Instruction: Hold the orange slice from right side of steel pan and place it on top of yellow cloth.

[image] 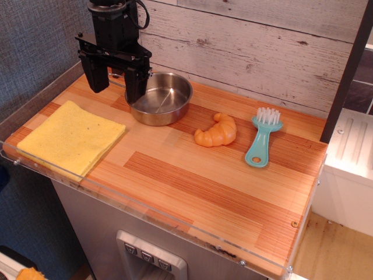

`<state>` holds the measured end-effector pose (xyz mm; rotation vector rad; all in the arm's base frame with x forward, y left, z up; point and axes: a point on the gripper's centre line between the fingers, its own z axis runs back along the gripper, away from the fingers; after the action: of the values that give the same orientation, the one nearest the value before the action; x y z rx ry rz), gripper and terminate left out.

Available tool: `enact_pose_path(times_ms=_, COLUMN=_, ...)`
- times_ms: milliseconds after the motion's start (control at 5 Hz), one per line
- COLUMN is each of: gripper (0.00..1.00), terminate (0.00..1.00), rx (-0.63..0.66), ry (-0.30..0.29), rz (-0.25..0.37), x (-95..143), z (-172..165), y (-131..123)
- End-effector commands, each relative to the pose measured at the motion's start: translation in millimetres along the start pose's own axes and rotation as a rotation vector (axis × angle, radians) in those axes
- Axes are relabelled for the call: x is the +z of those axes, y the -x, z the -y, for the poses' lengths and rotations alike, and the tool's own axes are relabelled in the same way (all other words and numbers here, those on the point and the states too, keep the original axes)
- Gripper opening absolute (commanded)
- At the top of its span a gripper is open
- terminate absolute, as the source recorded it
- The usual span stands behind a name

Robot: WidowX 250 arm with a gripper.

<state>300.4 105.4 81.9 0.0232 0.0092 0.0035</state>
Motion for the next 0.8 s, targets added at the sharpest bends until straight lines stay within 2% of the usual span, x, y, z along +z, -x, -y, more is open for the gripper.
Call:
enact_pose_path(times_ms=0, gripper=1.0, terminate=0.0, rx=0.0, ry=0.0, rz=0.0, x=0.0, z=0.0, y=0.0)
enact_pose_path(times_ms=400, gripper=1.0, terminate=0.0, rx=-0.123, ry=-0.05, rz=0.135, x=24.8, z=63.3, y=-8.4)
enact_pose_path(times_ms=600, gripper=1.0, terminate=0.0, rx=-0.134, ry=-0.031, rz=0.172, x=26.4, z=82.3, y=-19.4)
